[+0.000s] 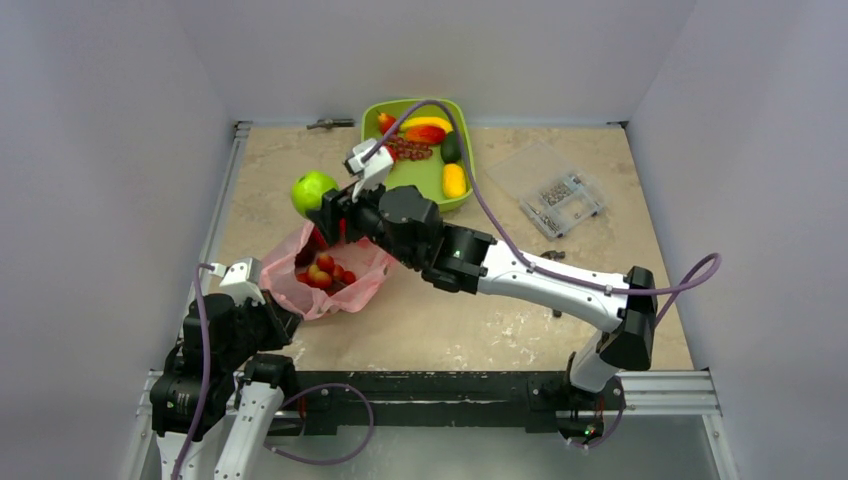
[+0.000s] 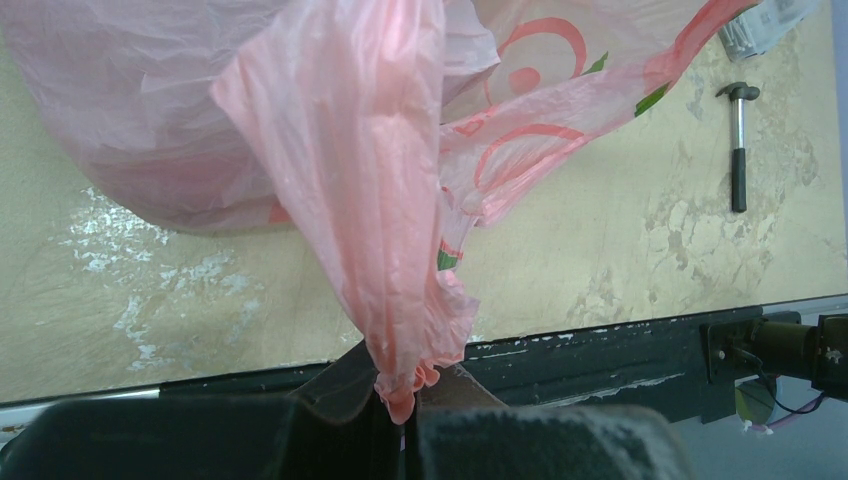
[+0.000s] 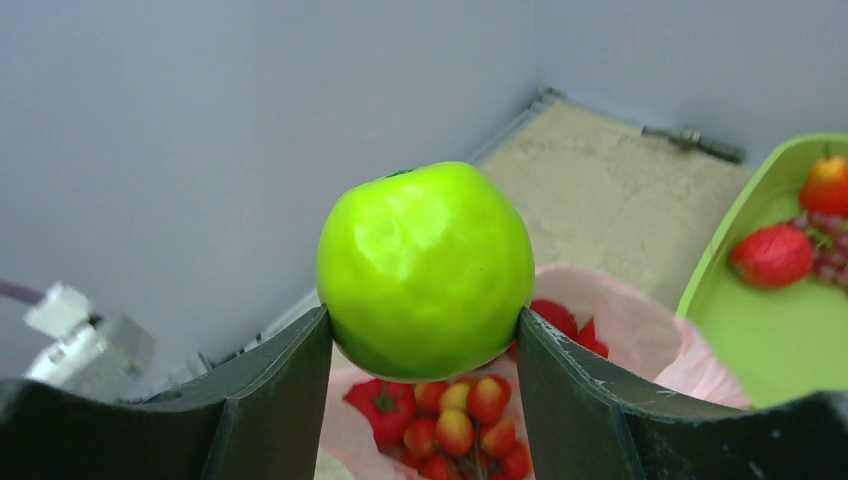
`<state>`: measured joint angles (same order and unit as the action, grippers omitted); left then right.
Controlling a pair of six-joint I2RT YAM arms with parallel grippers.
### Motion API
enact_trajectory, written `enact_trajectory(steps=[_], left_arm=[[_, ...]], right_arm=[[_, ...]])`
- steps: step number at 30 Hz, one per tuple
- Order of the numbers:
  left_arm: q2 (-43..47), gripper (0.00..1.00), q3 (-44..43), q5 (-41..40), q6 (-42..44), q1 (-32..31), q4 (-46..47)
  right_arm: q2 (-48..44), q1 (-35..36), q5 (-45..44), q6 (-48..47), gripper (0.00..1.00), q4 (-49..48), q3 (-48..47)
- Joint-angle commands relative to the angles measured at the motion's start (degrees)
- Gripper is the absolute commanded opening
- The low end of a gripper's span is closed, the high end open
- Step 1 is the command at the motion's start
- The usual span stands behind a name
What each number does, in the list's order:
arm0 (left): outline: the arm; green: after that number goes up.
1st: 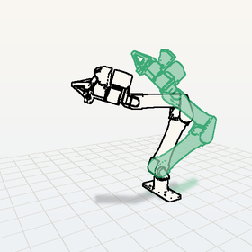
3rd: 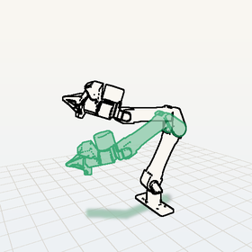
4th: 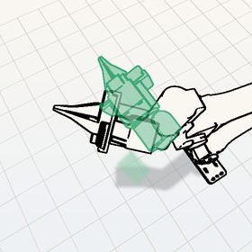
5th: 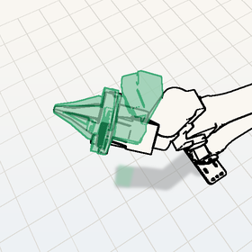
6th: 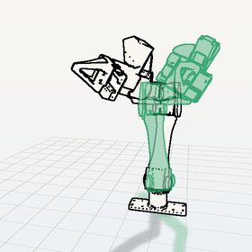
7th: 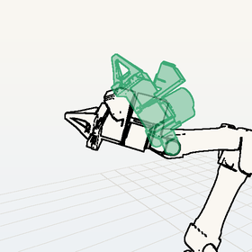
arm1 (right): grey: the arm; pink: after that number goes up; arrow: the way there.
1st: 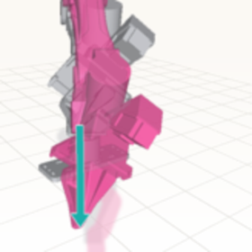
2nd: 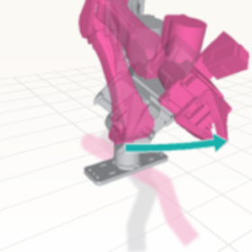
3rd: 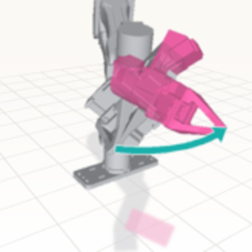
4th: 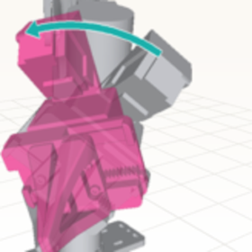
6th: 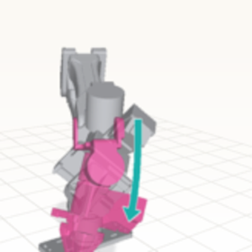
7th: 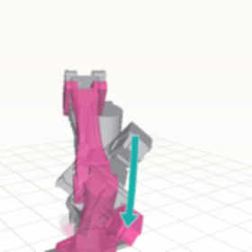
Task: Take the fake fruits out of the plastic bag
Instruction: Take out the fake fruit from the plastic bag, then place the fake fruit in the bin.
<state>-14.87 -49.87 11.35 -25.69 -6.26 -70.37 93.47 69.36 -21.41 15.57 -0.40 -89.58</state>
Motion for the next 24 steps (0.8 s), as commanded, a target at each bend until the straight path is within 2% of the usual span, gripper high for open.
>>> enact_trajectory(steps=[1, 12, 18, 24], left_arm=[[-1.0, 0.00, 0.1, 0.8, 1.3, 0.3, 1.9], [-1.0, 0.00, 0.1, 0.9, 1.4, 0.2, 1.9], [-1.1, 0.00, 0.1, 1.1, 1.5, 0.2, 2.0], [-1.4, 0.00, 0.2, 1.2, 1.6, 0.2, 2.0]], right_arm=[[0.0, -3.6, -1.9, -3.8, 0.00, -0.2, -9.6], [6.2, -19.0, -6.9, -7.2, 0.01, 4.3, -14.6], [12.7, -26.9, -4.9, -4.1, 0.00, 6.7, -11.1], [21.5, -32.0, -0.8, -1.4, 0.00, 10.1, -12.4]])
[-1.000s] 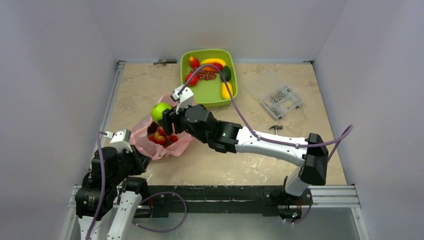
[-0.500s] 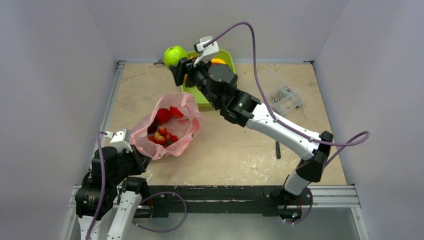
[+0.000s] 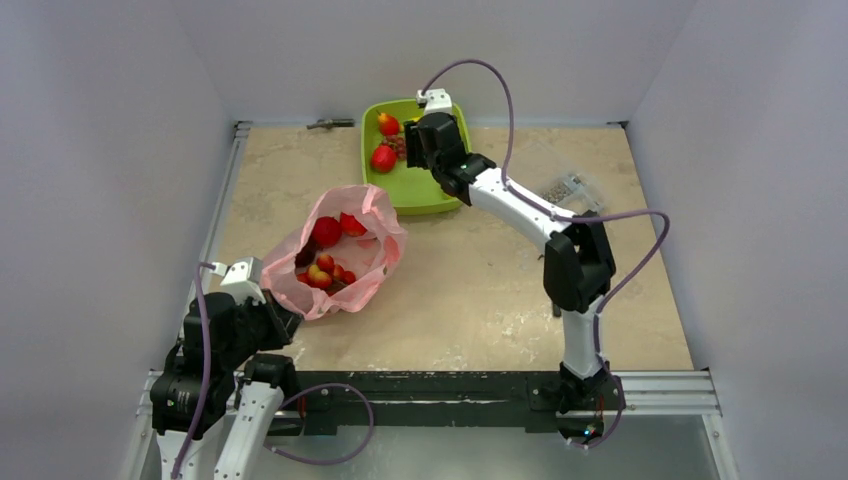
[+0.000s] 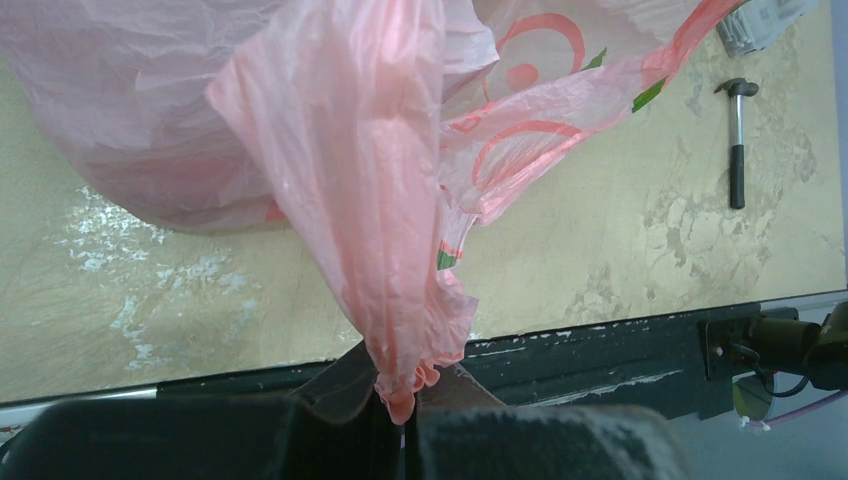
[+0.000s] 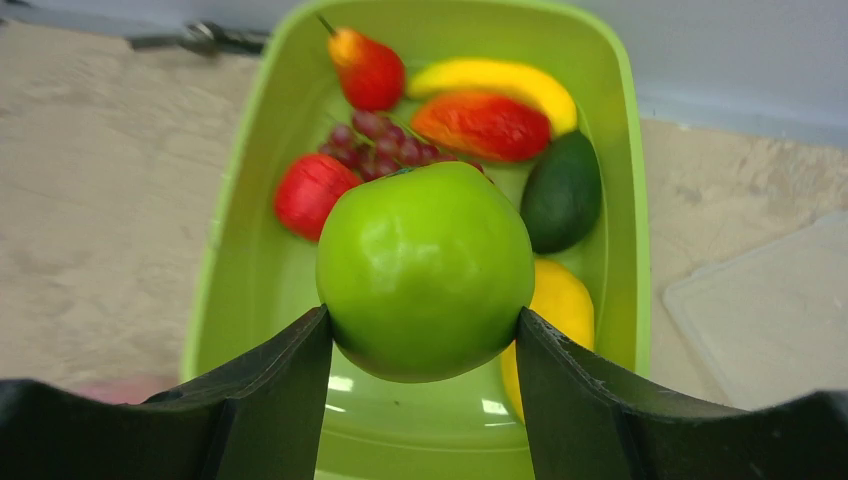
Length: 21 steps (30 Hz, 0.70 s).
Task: Take the fake fruits out of the plastic bag
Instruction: Place the fake fruit in the bin.
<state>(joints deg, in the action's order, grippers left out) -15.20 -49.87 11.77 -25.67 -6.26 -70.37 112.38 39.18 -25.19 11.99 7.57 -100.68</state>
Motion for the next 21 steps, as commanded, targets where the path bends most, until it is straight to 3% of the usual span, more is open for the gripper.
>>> enact_trajectory(steps=[1, 9, 15, 18, 21], left_arm=[[-0.9, 0.00, 0.1, 0.7, 1.6, 0.2, 1.9], [-0.9, 0.00, 0.1, 0.6, 1.5, 0.2, 1.9], [-1.0, 0.00, 0.1, 0.6, 1.5, 0.2, 1.8], [-1.1, 0.00, 0.1, 0.5, 1.4, 0.2, 1.8], [-1.2, 0.00, 0.1, 0.5, 1.4, 0.1, 1.7]], right_arm=[[4.1, -2.3, 3.2, 2.2, 0.00, 2.6, -2.1], [14.8, -4.6, 4.3, 1.8, 0.00, 4.6, -9.2], [20.1, -4.8, 3.0, 0.1, 0.12, 6.0, -15.0], [21.5, -5.0, 2.2, -0.8, 0.22, 5.0, -16.1], [23.5, -5.1, 1.5, -1.5, 0.42, 5.7, -18.7]])
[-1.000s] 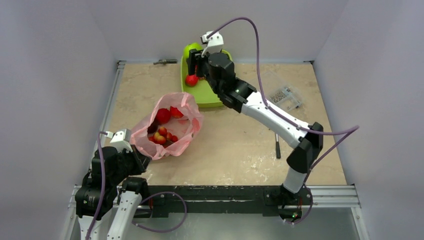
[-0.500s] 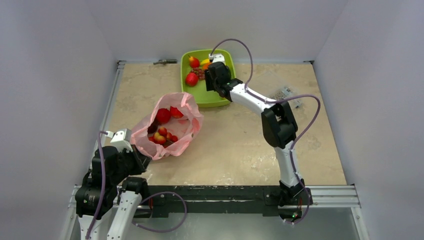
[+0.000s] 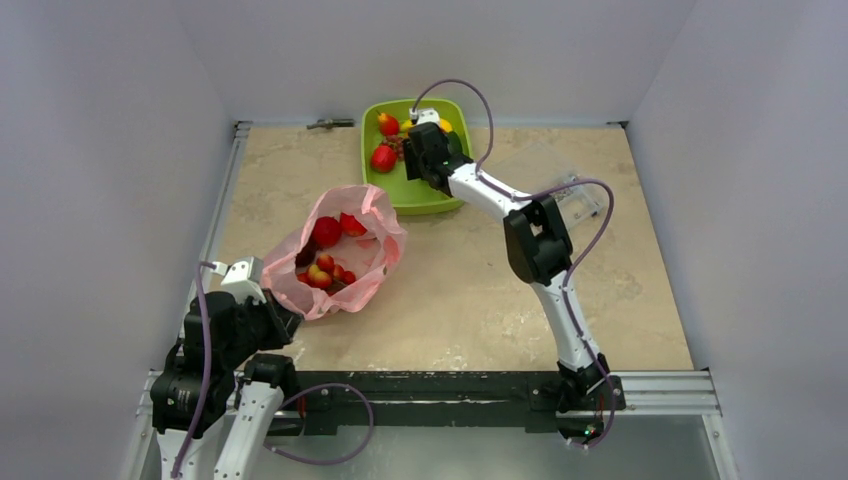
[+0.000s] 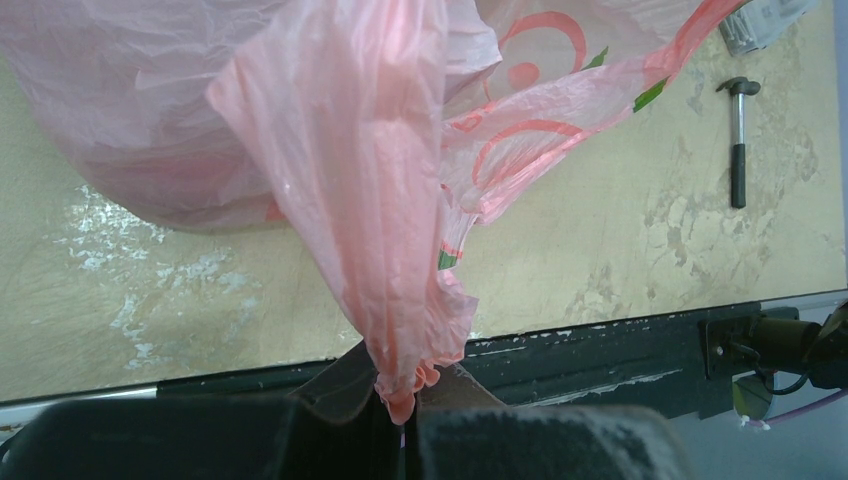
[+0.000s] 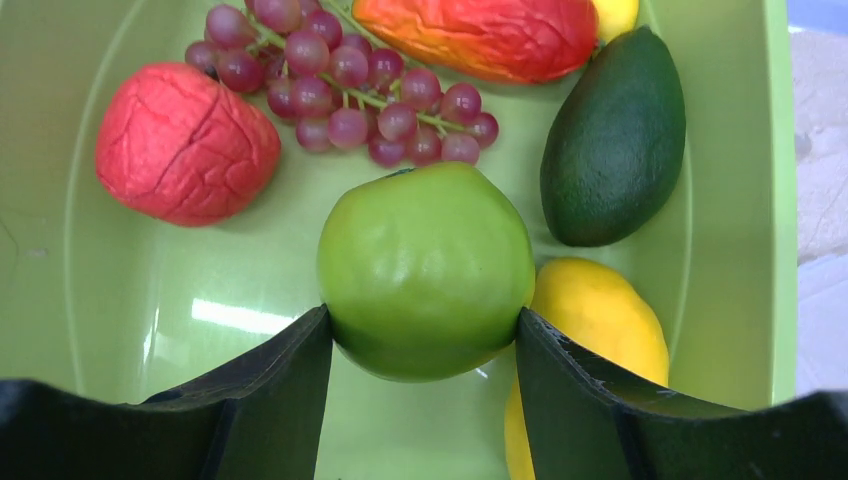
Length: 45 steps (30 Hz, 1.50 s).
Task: Take the fake fruits out of the plastic bag
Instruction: Place the fake fruit in the bin, then take out the fake fruit from the plastic bag.
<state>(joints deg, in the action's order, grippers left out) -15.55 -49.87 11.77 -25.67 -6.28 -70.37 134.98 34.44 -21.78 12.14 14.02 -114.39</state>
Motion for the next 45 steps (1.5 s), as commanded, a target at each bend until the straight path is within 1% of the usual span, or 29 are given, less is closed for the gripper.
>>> enact_trajectory(steps=[1, 3, 4, 7, 9, 12, 14, 17, 18, 21, 25, 27, 29, 31, 35, 37, 40, 43, 45], left_arm=[[-0.8, 0.00, 0.1, 0.5, 1.4, 0.1, 1.8], [-0.8, 0.00, 0.1, 0.4, 1.4, 0.1, 1.8], [-0.8, 0.00, 0.1, 0.4, 1.4, 0.1, 1.8], [-1.1, 0.00, 0.1, 0.4, 1.4, 0.1, 1.8], [-1.1, 0.00, 0.1, 0.4, 1.3, 0.1, 1.8], [-1.1, 0.00, 0.1, 0.5, 1.3, 0.0, 1.7], [-1.0, 0.00, 0.1, 0.4, 1.2, 0.0, 1.8], [-1.0, 0.00, 0.1, 0.4, 1.2, 0.0, 1.7], [-1.0, 0.00, 0.1, 0.3, 1.2, 0.0, 1.8], [-0.9, 0.00, 0.1, 0.4, 1.2, 0.0, 1.8], [-0.7, 0.00, 0.1, 0.4, 1.2, 0.0, 1.9], [-0.5, 0.00, 0.2, 0.4, 1.2, 0.0, 1.8], [-0.5, 0.00, 0.2, 0.3, 1.2, 0.0, 1.9], [-0.6, 0.00, 0.1, 0.4, 1.2, 0.1, 1.9], [-0.3, 0.00, 0.1, 0.4, 1.2, 0.0, 1.9], [-0.2, 0.00, 0.1, 0.2, 1.1, 0.0, 1.9], [-0.2, 0.00, -0.6, -0.6, 0.7, 0.0, 1.3], [-0.6, 0.00, -2.0, -0.4, 0.0, 0.0, 0.9], [-1.3, 0.00, -3.8, 1.8, -0.3, 0.0, 0.4]], right_arm=[[1.6, -0.4, -1.9, -2.0, 0.52, 0.1, -6.2], [2.5, -0.3, -1.7, -2.8, 0.68, 1.7, -8.1], [2.0, -0.3, -1.6, -3.1, 0.74, 1.8, -8.2], [-1.1, -0.4, -1.6, -3.9, 0.87, 0.6, -5.8], [-3.1, -0.3, -1.6, -4.3, 0.92, 0.7, -4.5], [-7.2, -0.3, -2.5, -2.8, 0.93, 3.0, -3.1], [-11.7, -0.2, -0.8, -0.5, 0.92, 2.6, 2.3], [-20.6, 0.0, 4.1, 3.4, 0.91, -2.1, 14.1], [-24.6, 0.3, 5.6, 4.2, 0.91, -4.1, 19.6], [-32.1, 1.2, 8.2, 6.7, 0.91, -7.6, 29.5], [-39.8, 2.3, 13.8, 10.0, 0.90, -9.6, 40.7], [-43.3, 2.9, 14.2, 10.3, 0.89, -9.2, 44.5], [-47.2, 4.2, 10.9, 9.5, 0.88, -7.2, 45.8], [-50.7, 5.9, 7.2, 8.2, 0.88, -3.3, 44.0], [-56.7, 11.1, 6.4, 7.0, 0.88, 1.4, 38.2], [-59.4, 13.2, 8.8, 8.4, 0.88, 0.7, 36.4], [-62.2, 16.1, 15.0, 12.1, 0.87, -3.9, 35.9], [-61.3, 21.0, 20.7, 15.3, 0.85, -9.3, 35.3], [-58.9, 25.0, 21.6, 16.0, 0.81, -10.8, 33.5]])
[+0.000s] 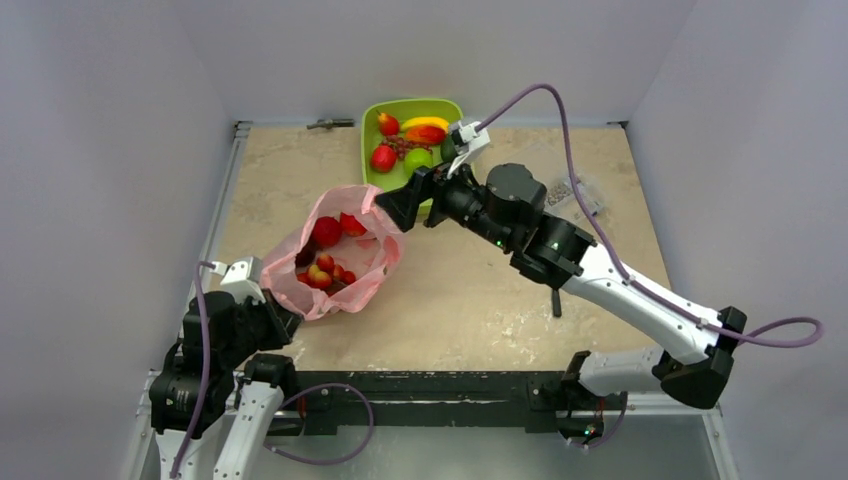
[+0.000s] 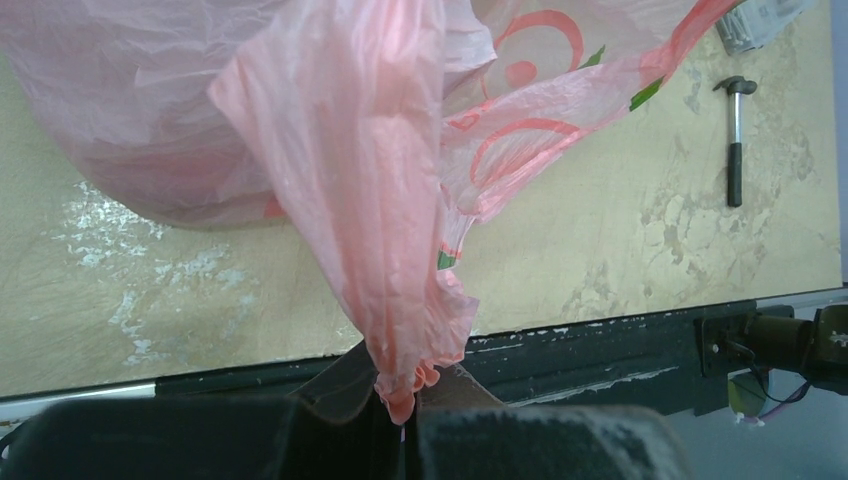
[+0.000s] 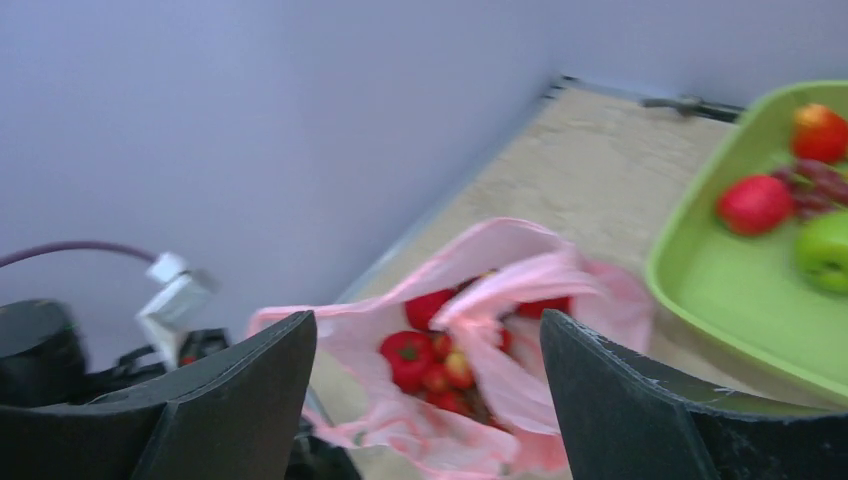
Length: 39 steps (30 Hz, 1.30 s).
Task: Take the fake fruits out of the plastic bag
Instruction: Take out the fake fruit from the plastic bag.
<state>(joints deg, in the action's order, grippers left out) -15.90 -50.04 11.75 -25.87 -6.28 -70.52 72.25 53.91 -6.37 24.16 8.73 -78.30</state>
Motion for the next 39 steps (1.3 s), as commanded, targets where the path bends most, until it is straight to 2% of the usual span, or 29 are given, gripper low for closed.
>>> enact_trajectory(steps=[1, 6, 13, 16, 22, 29, 39], left_arm=[[-1.3, 0.00, -4.4, 2.4, -0.5, 0.0, 0.0], [-1.0, 0.00, -7.6, 3.9, -1.8, 0.0, -3.3], [-1.1, 0.00, -8.3, 4.6, -2.8, 0.0, -11.5], [0.1, 0.00, -7.2, 5.8, -3.2, 0.0, -13.2], [3.0, 0.00, -5.9, 8.1, -3.6, 0.0, -14.0], [3.7, 0.00, -5.7, 6.5, -3.1, 0.0, -16.6], [3.2, 0.00, -5.5, 5.0, -2.1, 0.0, -17.1]], right_arm=[[5.3, 7.2, 6.2, 4.3, 0.78, -5.6, -3.7], [11.5, 13.9, 5.5, 5.6, 0.67, -8.3, -4.4], [22.7, 18.0, -6.7, 4.2, 0.52, -5.1, -5.1], [25.4, 18.8, -13.3, 3.5, 0.51, -7.2, -2.8], [32.9, 19.1, -19.2, 1.5, 0.51, -12.1, -1.5], [40.0, 19.3, -20.5, -0.1, 0.60, -14.4, -3.4], [44.9, 19.1, -17.9, -4.0, 0.90, -21.5, -5.5]])
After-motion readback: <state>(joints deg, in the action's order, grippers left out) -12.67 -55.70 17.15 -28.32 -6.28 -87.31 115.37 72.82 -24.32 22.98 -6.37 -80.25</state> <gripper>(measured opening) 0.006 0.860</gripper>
